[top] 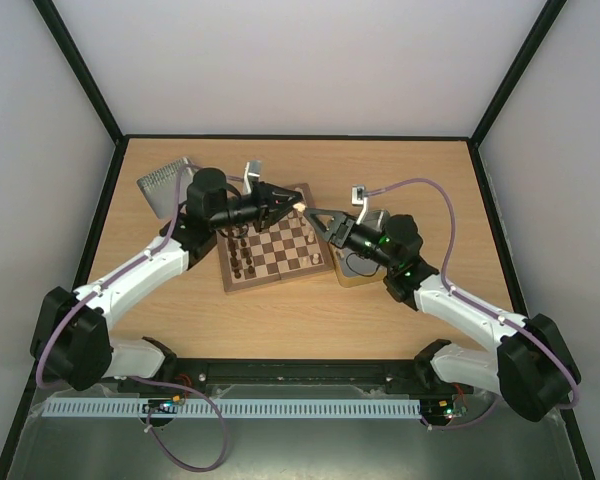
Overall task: Set up the chess pieces on the board
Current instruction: Place the chess piece on the chessboard.
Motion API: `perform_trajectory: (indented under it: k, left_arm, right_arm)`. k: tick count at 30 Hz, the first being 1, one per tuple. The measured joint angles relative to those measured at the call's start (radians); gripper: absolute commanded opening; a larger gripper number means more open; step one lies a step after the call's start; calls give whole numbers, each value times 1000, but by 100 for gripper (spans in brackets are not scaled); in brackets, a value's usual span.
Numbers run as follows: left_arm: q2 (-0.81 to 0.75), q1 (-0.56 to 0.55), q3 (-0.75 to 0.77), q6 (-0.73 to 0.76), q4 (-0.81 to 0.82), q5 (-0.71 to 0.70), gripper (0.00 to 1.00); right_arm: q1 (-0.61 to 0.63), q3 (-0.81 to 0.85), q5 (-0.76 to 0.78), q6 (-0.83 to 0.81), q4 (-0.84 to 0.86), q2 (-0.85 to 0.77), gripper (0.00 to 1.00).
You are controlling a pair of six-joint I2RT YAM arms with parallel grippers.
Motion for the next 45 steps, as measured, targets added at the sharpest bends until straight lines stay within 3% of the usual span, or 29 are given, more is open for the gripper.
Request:
perform_trajectory:
  k: [6, 17, 24, 26, 29, 33, 45]
  left_arm:
    - [3, 0, -35, -85, 60, 13, 4]
    - [21, 2, -61, -141, 114, 19, 5]
    - [33, 4, -63, -145, 117, 18, 8]
    - [35, 5, -64, -146, 113, 16, 15]
    - [35, 6, -65, -132, 100, 8, 44]
    - [25, 7, -63, -23, 17, -35, 64]
    - [-138, 157, -7, 567, -543, -520, 75]
  right_arm:
    - [2, 1, 27, -4, 28, 8, 33]
    - [10, 42, 23, -12, 33, 68, 22]
    - [34, 55, 19, -23, 28, 95, 2]
    - [34, 55, 26, -29, 21, 96, 2]
    - [39, 60, 43, -37, -3, 95, 2]
    - [40, 98, 107, -51, -123, 95, 2]
    - [40, 406, 368, -223, -802, 273, 2]
